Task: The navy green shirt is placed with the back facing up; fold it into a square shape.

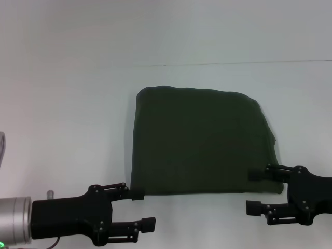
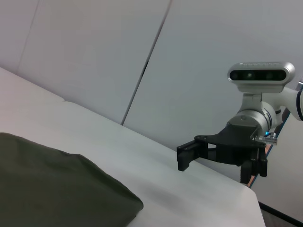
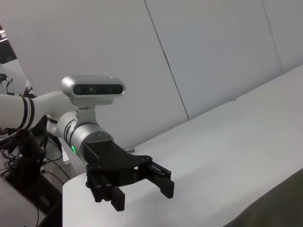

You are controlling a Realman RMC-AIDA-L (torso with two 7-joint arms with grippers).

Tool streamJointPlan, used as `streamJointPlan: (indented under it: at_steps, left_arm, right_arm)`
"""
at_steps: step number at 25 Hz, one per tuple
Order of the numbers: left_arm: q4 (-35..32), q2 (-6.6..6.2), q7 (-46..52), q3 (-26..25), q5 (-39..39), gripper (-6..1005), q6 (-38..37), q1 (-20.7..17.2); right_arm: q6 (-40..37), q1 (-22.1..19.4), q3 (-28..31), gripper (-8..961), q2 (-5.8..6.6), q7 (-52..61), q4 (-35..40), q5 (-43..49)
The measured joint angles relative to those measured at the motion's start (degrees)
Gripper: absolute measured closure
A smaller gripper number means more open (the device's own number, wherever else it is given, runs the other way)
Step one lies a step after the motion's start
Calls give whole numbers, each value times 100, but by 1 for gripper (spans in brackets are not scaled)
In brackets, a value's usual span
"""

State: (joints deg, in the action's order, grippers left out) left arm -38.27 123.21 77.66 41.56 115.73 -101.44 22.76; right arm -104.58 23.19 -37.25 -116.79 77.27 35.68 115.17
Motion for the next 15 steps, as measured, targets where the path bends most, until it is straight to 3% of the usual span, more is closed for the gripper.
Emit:
streamJointPlan:
  at_steps: [15]
  left_arm:
    - [67,6,218,-88,-56,206,117,76]
  right_arm:
    - [60,15,102,26,-47,66,-9,-30]
